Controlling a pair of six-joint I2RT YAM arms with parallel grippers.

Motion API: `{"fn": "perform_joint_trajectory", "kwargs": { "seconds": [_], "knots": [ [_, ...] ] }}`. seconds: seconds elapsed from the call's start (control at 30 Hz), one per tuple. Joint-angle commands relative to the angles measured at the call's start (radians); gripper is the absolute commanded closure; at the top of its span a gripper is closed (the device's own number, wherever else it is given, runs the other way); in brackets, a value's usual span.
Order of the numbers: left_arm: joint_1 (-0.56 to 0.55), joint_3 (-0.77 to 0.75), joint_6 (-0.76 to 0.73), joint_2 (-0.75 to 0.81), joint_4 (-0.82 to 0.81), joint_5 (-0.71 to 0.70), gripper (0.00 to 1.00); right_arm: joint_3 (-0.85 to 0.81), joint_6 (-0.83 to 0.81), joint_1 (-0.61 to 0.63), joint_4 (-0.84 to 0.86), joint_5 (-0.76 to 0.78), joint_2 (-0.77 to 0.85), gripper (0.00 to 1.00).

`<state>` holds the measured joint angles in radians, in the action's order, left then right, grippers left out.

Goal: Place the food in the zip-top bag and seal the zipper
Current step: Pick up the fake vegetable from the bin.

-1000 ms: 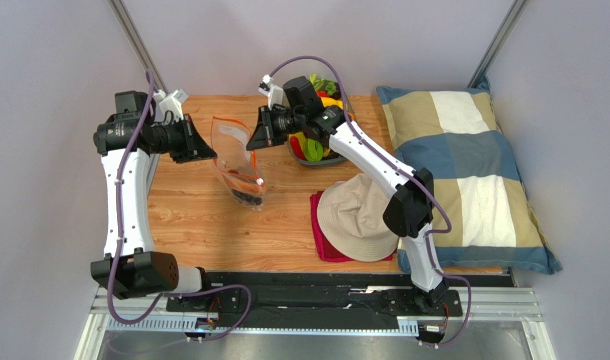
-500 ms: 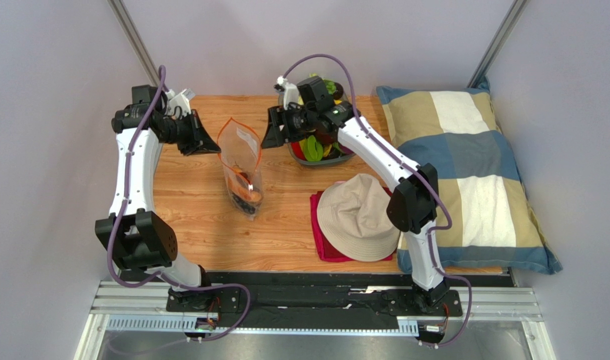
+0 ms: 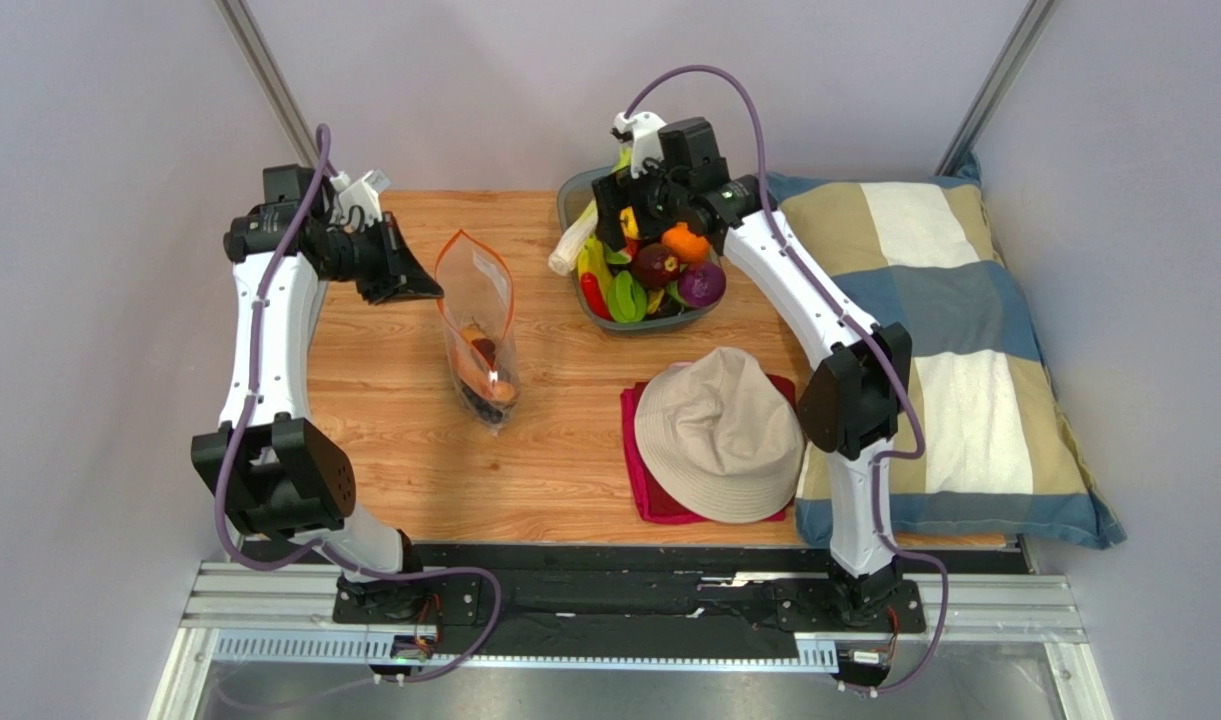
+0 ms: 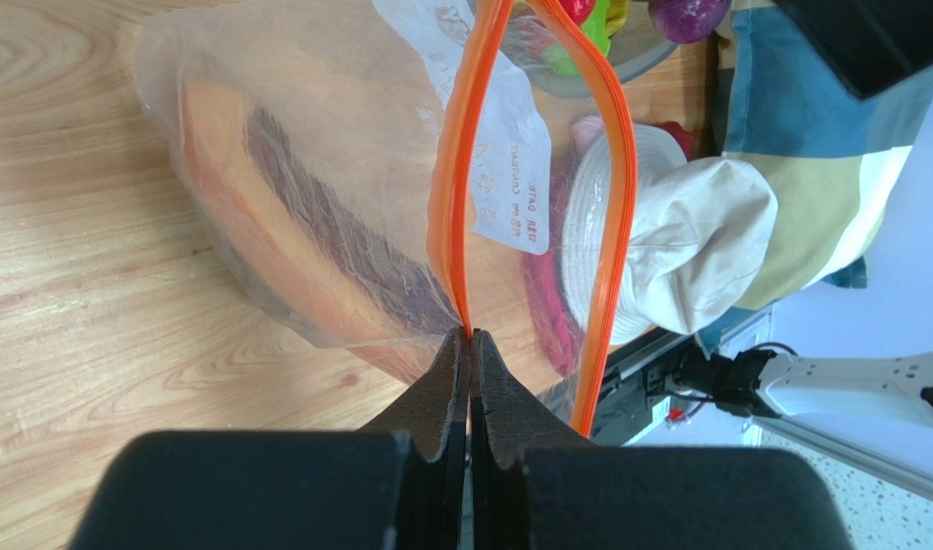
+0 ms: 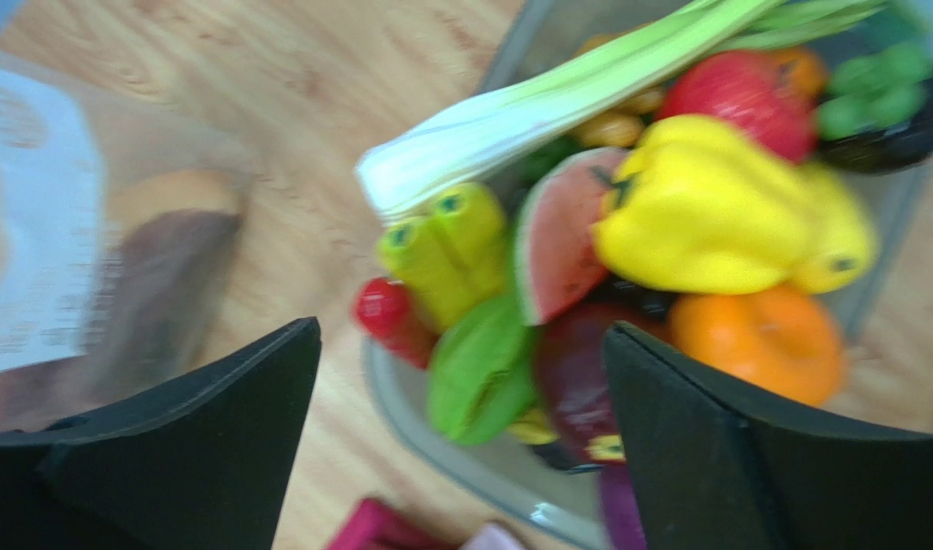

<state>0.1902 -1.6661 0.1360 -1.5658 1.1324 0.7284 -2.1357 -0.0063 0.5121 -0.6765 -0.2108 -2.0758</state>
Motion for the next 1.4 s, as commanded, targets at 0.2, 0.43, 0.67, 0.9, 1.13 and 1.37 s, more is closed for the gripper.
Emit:
{"fn": "perform_joint_trajectory", "kwargs": {
  "seconds": [0.2,0.43,0.67,0.9,1.13,1.37],
  "knots": [
    [-0.002,-0.052,0.013,-0.028,-0.04,0.028,1.0,0.028,-0.595,-0.098,0.156,-0.107,-0.058,0.0],
    [-0.002,-0.05,0.016,-0.037,-0.042,0.026,1.0,0.026,-0.724,-0.098,0.238,-0.167,-0.124,0.0],
    [-0.003,-0.04,0.014,-0.033,-0.04,0.028,1.0,-0.015,-0.758,-0.096,0.275,-0.13,-0.21,0.0],
    [-0.003,-0.037,0.019,-0.034,-0.046,0.037,1.0,-0.021,-0.811,-0.098,0.305,-0.088,-0.26,0.0],
    [-0.002,-0.05,0.017,-0.049,-0.046,0.037,1.0,-0.047,-0.782,-0.099,0.338,-0.087,-0.287,0.0],
    [-0.003,-0.072,0.014,-0.069,-0.042,0.032,1.0,-0.076,-0.744,-0.103,0.327,-0.085,-0.308,0.16]
  ]
}}
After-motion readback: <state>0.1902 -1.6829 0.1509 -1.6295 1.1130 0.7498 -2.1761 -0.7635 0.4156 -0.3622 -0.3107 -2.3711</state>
